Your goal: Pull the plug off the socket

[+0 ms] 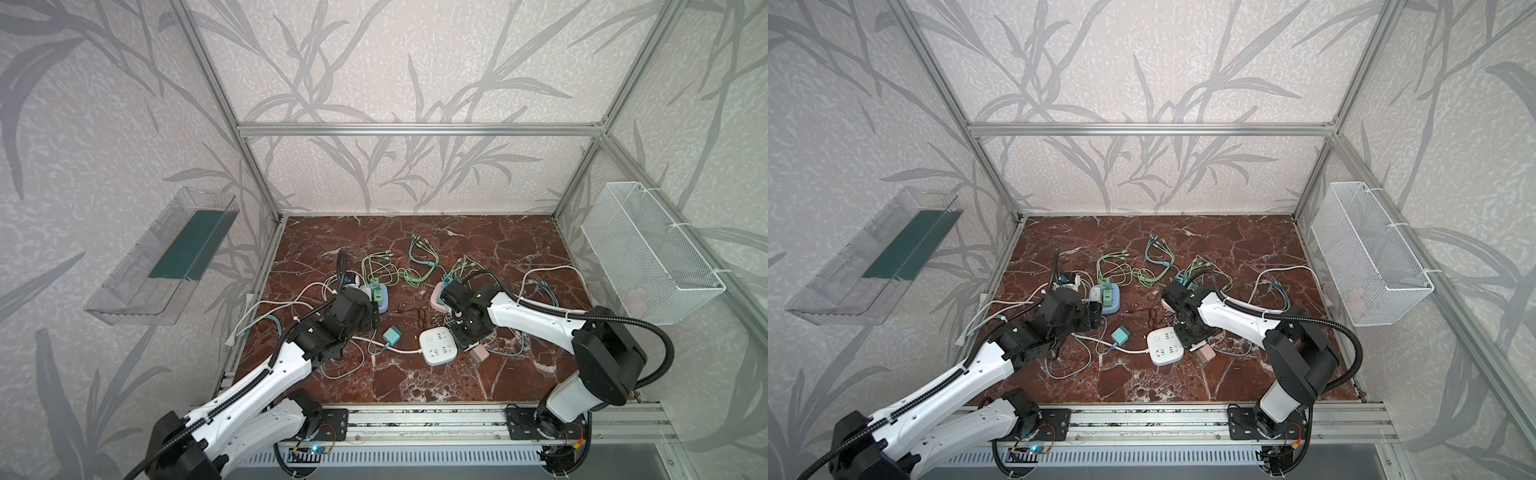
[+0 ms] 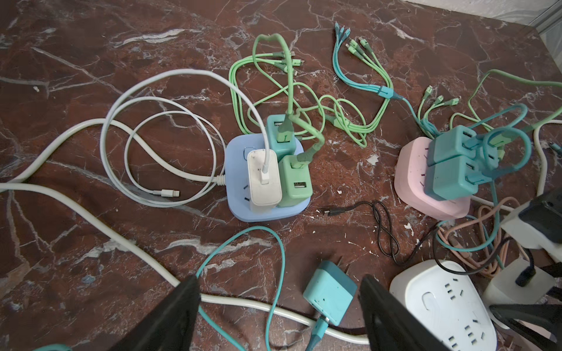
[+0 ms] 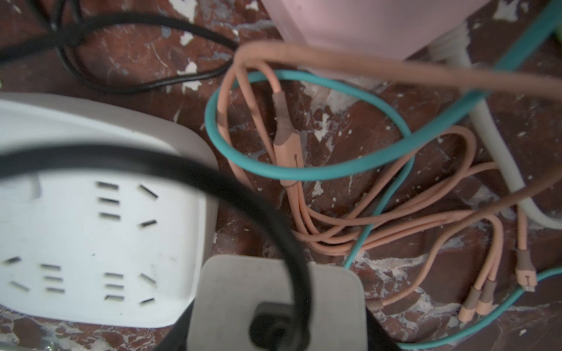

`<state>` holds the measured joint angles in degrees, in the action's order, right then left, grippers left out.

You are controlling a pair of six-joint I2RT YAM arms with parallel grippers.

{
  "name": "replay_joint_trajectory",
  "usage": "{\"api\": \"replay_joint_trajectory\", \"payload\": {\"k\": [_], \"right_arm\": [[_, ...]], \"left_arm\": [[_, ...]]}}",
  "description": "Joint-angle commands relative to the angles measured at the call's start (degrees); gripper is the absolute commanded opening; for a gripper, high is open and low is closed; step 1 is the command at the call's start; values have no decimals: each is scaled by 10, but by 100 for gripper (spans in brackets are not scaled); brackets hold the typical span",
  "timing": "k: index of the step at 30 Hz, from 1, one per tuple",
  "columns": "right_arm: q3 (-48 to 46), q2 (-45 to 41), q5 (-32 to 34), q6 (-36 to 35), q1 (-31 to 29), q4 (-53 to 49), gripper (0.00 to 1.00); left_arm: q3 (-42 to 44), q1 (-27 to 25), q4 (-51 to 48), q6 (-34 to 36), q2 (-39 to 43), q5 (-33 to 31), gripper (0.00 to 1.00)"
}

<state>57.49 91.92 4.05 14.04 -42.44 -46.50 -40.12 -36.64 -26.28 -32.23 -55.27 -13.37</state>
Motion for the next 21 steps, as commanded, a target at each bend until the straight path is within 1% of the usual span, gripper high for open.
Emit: {"api": "replay_joint_trajectory", "payload": {"k": [1, 5, 8, 12, 16, 21], "right_arm": [[20, 3, -4, -5, 8, -17, 60], [39, 1, -15, -3, 9, -22, 67], [53, -7, -15, -3, 10, -20, 72], [74, -17, -18, -3, 10, -27, 74], [91, -34, -20, 1, 10, -26, 77], [105, -58, 8, 5, 10, -19, 78]], "left_arm": [[-17, 19, -8, 17, -26, 15, 83], [-21, 39, 17, 14, -46, 52, 82], [-27, 49, 21, 17, -62, 59, 81], [-41, 59, 19, 25, -85, 73, 79], [-50, 72, 18, 24, -105, 78, 75], [-55, 89, 18, 29, -118, 88, 71]]}}
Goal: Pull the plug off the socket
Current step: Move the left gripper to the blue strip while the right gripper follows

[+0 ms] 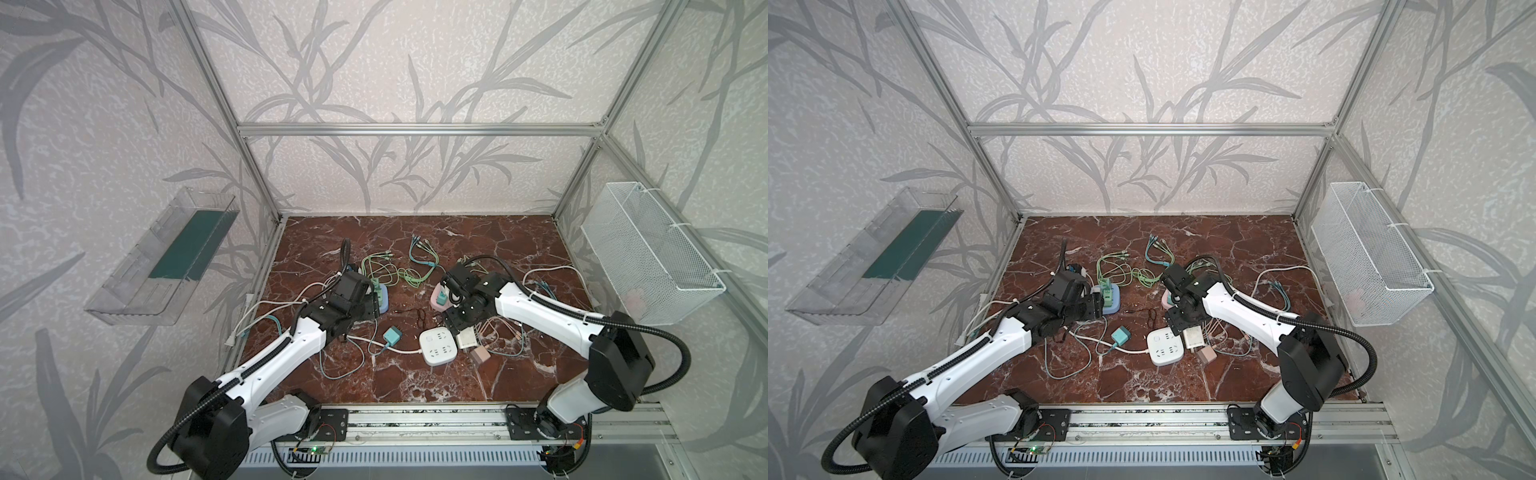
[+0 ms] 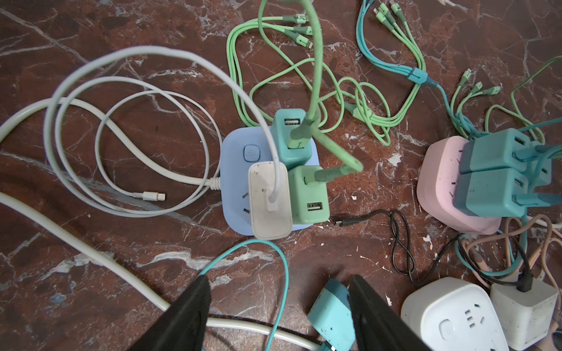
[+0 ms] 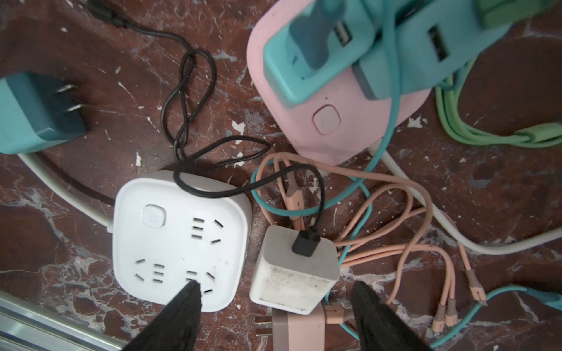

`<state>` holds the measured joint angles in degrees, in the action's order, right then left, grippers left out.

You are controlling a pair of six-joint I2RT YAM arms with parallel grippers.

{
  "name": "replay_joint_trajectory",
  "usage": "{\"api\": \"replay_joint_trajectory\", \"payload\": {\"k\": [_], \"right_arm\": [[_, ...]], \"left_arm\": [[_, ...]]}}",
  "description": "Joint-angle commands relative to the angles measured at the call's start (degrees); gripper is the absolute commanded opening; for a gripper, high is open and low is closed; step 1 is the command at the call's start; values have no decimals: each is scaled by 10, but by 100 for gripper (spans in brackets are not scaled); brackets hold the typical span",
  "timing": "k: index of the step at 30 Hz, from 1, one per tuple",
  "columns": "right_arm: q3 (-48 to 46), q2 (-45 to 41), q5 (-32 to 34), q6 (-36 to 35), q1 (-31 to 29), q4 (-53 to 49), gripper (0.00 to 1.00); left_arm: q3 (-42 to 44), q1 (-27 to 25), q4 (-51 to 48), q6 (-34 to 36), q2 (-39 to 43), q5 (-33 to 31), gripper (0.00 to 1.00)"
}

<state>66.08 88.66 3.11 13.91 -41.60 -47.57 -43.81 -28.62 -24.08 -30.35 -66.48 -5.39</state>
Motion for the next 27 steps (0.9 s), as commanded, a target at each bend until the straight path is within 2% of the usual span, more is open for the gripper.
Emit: {"api": "replay_joint_trajectory", "payload": {"k": [1, 5, 12, 27], "right_arm": [[21, -30, 21, 7, 3, -2, 78], [26, -46, 9, 3, 2, 43, 76], [2, -61, -61, 15, 2, 191, 69], [73, 86, -197, 110, -1, 334, 51]], "left_arm": [[-20, 12, -6, 12, -10, 9, 70], [-27, 25, -8, 14, -25, 18, 68], [-36, 42, 3, 18, -52, 37, 64], [-53, 55, 8, 24, -88, 40, 56]]}}
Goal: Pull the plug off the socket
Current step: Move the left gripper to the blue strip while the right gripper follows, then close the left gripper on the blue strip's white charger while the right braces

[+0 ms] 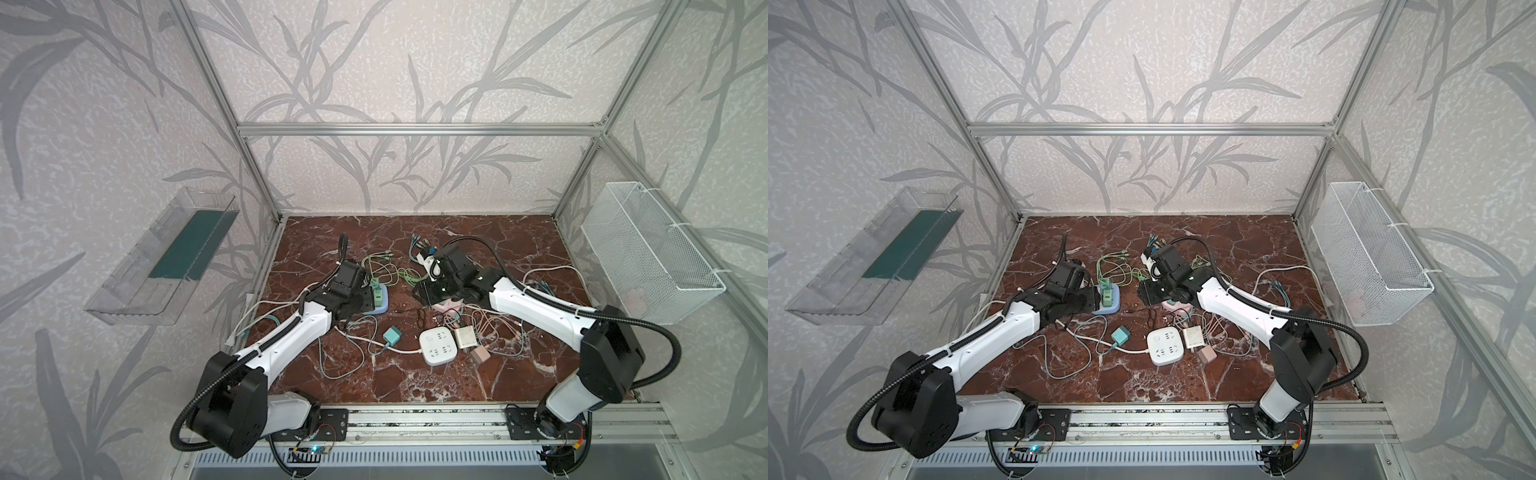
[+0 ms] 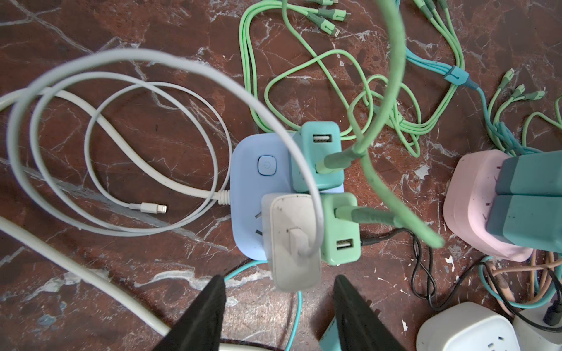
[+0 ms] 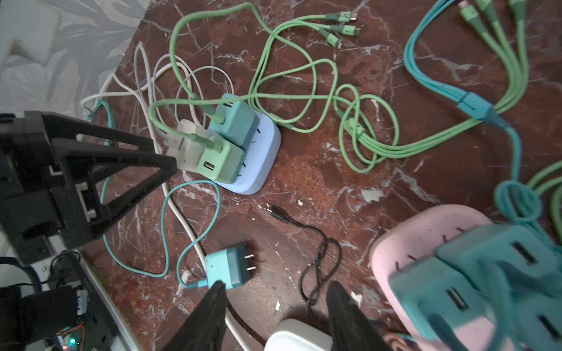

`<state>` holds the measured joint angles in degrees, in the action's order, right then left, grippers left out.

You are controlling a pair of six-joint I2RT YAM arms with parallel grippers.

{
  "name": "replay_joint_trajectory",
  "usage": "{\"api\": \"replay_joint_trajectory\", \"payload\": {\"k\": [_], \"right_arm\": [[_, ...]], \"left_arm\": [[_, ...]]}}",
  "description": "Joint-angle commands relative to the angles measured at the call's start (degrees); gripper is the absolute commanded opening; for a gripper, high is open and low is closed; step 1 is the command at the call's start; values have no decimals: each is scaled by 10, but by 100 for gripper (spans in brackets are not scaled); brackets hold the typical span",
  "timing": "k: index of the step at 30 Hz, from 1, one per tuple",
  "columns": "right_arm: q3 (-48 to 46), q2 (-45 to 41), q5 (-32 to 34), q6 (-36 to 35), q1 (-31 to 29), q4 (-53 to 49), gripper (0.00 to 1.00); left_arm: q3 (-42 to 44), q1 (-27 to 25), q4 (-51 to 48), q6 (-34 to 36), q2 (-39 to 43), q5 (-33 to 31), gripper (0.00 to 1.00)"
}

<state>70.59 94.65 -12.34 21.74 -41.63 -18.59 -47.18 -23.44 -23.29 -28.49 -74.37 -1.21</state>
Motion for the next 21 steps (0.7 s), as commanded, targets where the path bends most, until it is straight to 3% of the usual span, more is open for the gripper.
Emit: {"api": "replay_joint_trajectory", "payload": {"k": [1, 9, 21], "right_arm": [[36, 42, -48, 37, -2, 46, 51], [104, 160, -84, 69, -4, 51, 43], [169, 245, -119, 77, -5, 32, 39]], "left_arm": [[-21, 3, -2, 6, -12, -2, 56], [-39, 9, -2, 13, -30, 3, 52], [-66, 15, -15, 25, -66, 15, 44]]}}
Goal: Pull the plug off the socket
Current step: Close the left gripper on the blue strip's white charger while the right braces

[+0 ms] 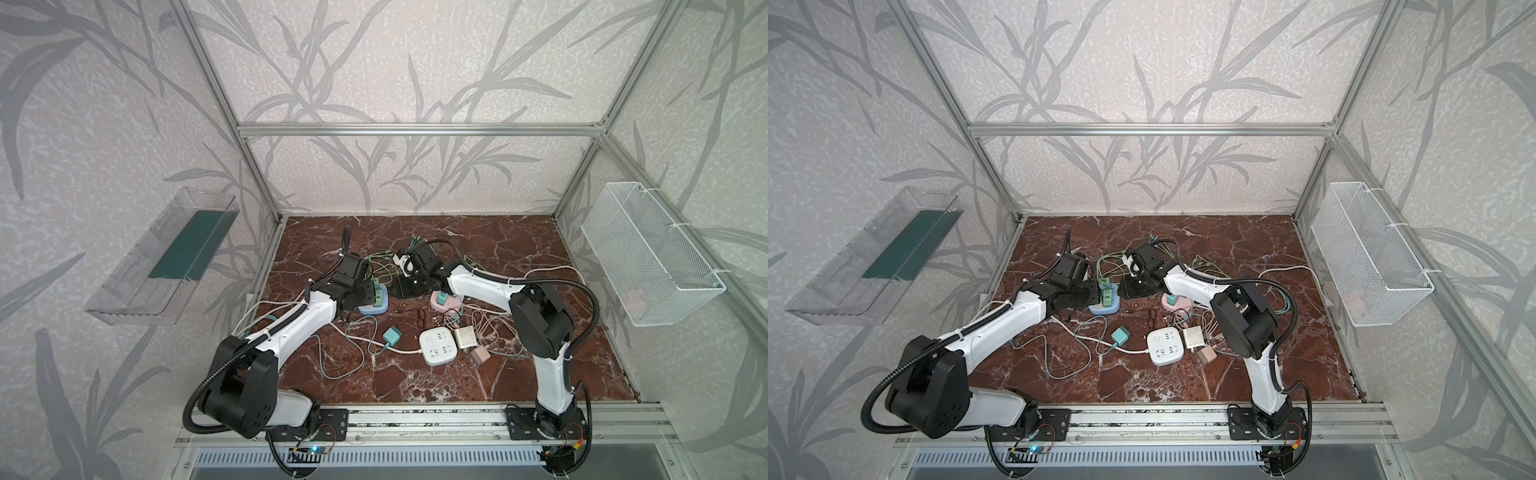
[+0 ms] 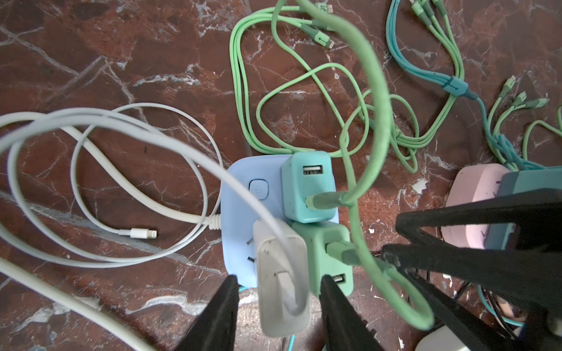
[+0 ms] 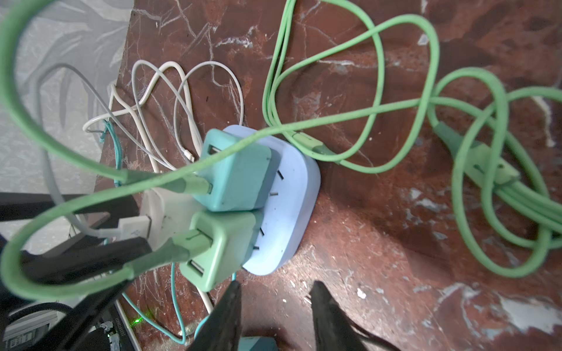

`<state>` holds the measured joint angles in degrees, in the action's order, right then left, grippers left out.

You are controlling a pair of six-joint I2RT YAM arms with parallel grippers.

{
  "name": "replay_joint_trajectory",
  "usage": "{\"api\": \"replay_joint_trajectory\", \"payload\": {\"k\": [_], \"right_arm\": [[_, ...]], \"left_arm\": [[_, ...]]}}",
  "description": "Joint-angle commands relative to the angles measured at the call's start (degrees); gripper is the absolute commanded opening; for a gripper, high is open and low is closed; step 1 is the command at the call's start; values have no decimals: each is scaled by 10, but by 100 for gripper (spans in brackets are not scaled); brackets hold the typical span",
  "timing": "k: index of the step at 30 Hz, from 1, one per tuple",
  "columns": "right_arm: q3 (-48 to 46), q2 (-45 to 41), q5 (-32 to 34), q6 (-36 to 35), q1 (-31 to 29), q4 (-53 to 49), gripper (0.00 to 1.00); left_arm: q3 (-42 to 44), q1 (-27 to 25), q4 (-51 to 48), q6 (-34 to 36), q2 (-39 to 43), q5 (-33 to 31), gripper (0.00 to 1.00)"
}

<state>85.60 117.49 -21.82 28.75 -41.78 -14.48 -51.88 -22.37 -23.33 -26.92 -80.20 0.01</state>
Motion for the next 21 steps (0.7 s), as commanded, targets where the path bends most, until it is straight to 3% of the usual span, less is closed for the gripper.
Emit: {"api": "replay_joint_trajectory", "payload": {"k": [1, 21], "right_arm": [[21, 22, -27, 8, -3, -8, 39], [53, 68, -43, 6, -3, -20, 41]], "left_arm": [[-20, 4, -16, 11, -10, 3, 44], [-50, 5, -43, 12, -51, 36, 34]]}}
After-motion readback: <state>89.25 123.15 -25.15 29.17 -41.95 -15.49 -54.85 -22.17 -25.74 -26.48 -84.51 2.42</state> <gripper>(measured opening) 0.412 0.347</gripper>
